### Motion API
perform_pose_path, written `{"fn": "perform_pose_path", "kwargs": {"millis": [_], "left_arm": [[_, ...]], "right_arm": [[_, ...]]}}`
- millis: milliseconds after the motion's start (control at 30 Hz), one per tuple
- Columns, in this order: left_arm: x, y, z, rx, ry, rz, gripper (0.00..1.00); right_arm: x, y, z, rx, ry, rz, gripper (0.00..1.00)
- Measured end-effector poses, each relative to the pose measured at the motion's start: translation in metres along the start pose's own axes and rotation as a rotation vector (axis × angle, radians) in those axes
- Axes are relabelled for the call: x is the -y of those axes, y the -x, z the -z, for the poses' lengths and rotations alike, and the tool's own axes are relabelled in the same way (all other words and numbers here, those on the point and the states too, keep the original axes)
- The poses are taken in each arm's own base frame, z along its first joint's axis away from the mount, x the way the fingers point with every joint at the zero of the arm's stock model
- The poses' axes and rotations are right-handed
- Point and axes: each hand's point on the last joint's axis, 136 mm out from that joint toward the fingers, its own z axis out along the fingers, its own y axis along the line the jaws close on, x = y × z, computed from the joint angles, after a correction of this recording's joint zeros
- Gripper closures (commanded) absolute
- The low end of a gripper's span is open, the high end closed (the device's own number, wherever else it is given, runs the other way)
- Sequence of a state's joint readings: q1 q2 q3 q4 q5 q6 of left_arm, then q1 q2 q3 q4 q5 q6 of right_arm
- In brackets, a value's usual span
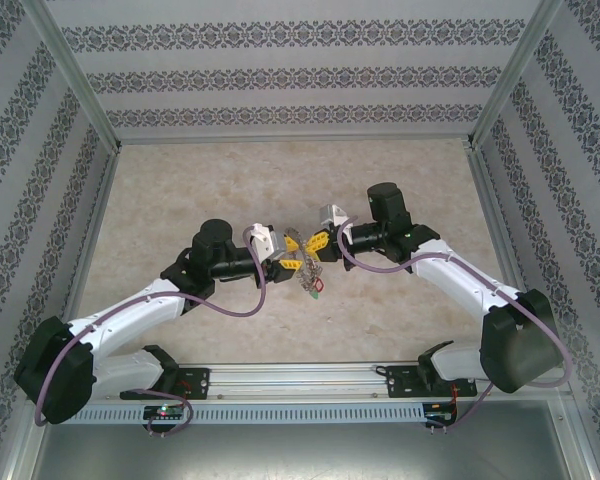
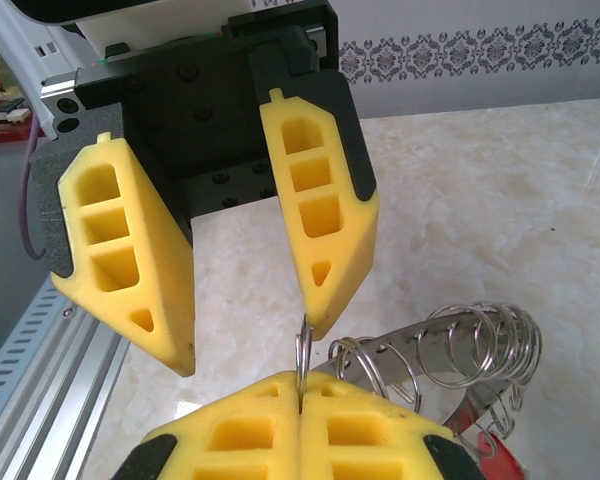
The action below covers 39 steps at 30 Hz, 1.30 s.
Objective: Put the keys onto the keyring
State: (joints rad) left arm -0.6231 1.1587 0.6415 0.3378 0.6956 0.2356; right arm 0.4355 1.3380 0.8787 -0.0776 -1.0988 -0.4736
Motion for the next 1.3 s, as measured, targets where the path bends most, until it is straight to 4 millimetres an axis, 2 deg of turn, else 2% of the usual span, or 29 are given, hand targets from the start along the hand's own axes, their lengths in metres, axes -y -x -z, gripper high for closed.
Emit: {"fn": "perform_pose_path", "kwargs": {"millis": [233, 433, 633, 933, 1167, 1300], "left_arm": [[0.001, 0.0, 0.002, -0.012, 0.011, -0.006, 0.59], [0.009, 0.008, 0.006, 0.006, -0.007, -0.021, 0.59], [0.015, 0.008, 0.004, 0.004, -0.03, -0.02, 0.58], [0.011, 0.003, 0.002, -0.009, -0.012, -0.014, 0.55], [0.008, 0.015, 0.009, 0.019, 0.027, -0.039, 0.52], [0.011, 0.015, 0.009, 0.018, 0.011, -0.038, 0.52]], "right_arm": [[0.002, 0.0, 0.0, -0.004, -0.013, 0.004, 1.0], [0.004, 0.001, 0.0, -0.002, -0.019, 0.012, 1.0], [0.004, 0.001, 0.0, -0.003, -0.022, 0.017, 1.0], [0.001, 0.0, 0.0, -0.011, -0.021, 0.041, 1.0], [-0.002, 0.0, 0.0, -0.018, -0.021, 0.058, 1.0], [-0.006, 0.0, -0.003, -0.021, -0.008, 0.06, 1.0]]}}
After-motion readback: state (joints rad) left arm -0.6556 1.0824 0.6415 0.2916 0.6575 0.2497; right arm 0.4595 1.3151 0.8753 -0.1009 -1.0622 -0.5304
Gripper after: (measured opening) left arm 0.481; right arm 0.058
